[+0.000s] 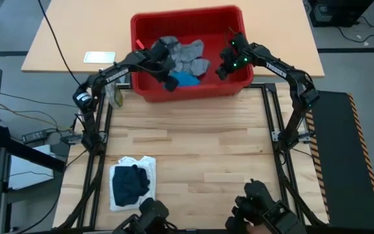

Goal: Fold laundry
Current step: Remove the light blue shorts from the red laundry bin

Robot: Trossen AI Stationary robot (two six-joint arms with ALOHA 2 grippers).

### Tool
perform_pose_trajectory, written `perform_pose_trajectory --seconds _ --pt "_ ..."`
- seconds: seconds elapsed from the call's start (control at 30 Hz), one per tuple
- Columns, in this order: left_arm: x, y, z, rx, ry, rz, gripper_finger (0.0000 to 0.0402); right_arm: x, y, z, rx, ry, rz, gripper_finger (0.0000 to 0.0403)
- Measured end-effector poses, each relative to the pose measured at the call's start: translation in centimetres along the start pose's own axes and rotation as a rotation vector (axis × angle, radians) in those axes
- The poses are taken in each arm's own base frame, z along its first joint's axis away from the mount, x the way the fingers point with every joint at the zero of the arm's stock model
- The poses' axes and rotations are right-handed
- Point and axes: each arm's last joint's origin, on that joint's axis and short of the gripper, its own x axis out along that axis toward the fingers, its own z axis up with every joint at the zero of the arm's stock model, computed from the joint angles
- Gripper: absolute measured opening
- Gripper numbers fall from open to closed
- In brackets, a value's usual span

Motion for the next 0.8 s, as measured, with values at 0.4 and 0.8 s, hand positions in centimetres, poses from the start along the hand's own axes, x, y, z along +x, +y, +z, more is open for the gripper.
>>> perform_pose_trajectory --seconds 0.4,0.8 --pt "-0.1 1.4 0.8 0.264 -0.063 0.194 0.0199 2.4 0.3 3.4 -0.135 -0.315 0.026 0.0111" --pt "9.3 4.8 -0.5 0.303 0.081 -0.012 0.0204 3.6 -0.1 3.1 -0.087 -0.281 -0.024 0.0196"
